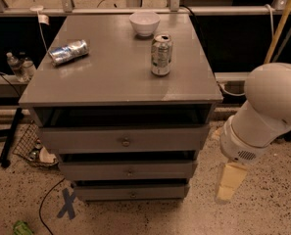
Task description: Open bottom drawer
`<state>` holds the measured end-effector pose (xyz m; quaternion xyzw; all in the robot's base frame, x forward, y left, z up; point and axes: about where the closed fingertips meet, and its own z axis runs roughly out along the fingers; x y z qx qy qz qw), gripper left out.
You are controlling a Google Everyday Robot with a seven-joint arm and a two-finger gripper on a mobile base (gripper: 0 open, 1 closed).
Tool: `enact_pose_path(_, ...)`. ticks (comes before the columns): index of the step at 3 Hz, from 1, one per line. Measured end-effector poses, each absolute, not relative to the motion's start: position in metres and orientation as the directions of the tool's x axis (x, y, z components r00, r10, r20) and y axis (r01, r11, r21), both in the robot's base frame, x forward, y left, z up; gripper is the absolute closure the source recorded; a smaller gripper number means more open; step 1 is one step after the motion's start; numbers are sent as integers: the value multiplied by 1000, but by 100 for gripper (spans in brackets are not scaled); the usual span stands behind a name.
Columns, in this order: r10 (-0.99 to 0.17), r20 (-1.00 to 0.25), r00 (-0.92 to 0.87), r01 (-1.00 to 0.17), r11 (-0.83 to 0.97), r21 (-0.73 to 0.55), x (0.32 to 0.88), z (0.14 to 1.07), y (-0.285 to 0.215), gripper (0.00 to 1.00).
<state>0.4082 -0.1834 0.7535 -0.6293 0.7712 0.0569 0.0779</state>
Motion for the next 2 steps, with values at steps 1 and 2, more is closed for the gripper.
enact_pose_path(1, -962, -192, -196, -979, 201, -11, 408, 754, -183, 0)
enact_pose_path(2, -951, -220, -218, -976, 217, 30, 406, 716, -181, 0)
